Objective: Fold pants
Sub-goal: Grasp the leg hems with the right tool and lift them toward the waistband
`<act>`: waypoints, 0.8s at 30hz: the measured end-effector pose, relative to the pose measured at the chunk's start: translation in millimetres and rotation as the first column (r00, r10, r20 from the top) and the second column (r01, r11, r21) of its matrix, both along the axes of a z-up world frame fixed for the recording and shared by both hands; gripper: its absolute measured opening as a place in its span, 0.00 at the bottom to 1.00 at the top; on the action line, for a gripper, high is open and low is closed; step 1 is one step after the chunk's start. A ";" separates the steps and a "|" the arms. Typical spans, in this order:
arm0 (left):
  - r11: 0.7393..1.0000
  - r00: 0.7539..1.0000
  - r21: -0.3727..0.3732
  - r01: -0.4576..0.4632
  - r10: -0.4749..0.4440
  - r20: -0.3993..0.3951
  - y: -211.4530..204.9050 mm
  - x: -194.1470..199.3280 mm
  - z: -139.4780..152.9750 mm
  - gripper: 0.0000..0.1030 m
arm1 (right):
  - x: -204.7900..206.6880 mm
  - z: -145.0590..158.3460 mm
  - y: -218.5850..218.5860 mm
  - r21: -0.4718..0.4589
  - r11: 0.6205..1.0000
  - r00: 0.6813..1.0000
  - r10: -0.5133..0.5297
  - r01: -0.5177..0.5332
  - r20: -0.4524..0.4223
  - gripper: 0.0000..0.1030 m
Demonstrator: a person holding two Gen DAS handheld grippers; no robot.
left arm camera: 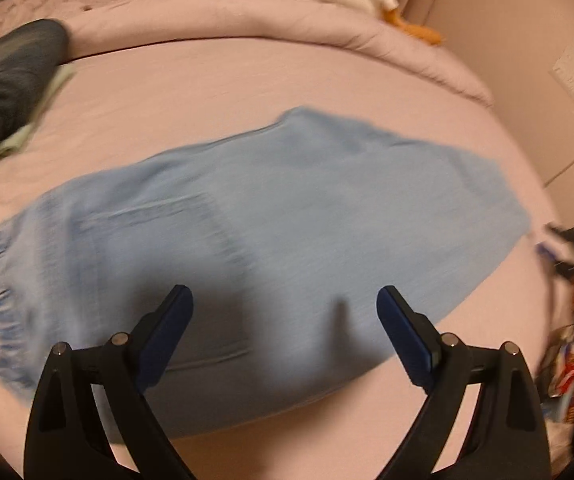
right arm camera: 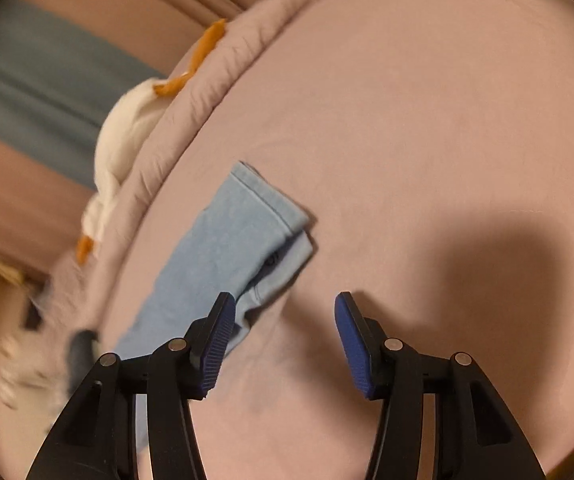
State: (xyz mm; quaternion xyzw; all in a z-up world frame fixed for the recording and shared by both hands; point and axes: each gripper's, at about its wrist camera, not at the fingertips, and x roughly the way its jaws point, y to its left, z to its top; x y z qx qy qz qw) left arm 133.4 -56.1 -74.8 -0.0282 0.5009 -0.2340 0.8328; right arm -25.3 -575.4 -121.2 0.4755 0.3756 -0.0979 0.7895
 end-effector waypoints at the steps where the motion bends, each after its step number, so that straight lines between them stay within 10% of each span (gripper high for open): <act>1: 0.999 1.000 -0.027 0.016 -0.016 -0.005 -11.8 2.4 1.3 0.91 | 2.6 -6.1 1.3 0.027 1.000 1.000 -0.009 0.009 -0.001 0.51; 7: 0.986 0.993 -0.136 0.096 -0.104 -0.053 -77.7 14.3 -8.8 0.91 | 35.7 -21.4 10.1 0.187 0.977 0.993 -0.110 0.099 0.050 0.51; 9: 0.989 0.990 -0.113 0.094 -0.104 -0.091 -90.2 18.4 -22.2 0.90 | 43.6 -5.6 17.9 0.085 0.992 0.995 -0.097 0.094 0.025 0.11; 17: 0.988 0.986 -0.020 0.151 -0.152 -0.064 -96.3 12.7 -29.0 0.86 | 43.5 19.5 15.7 -0.074 0.996 0.998 -0.040 0.043 0.054 0.07; 19: 0.990 0.988 -0.020 0.139 -0.140 -0.072 -95.1 16.2 -28.3 0.86 | 44.5 -11.2 11.2 -0.023 0.997 0.997 -0.068 0.067 -0.041 0.07; 24: 0.992 0.989 -0.088 0.092 -0.101 -0.105 -104.7 28.4 -13.7 0.86 | 22.5 -30.4 -0.3 0.144 0.980 0.989 -0.143 0.135 0.044 0.24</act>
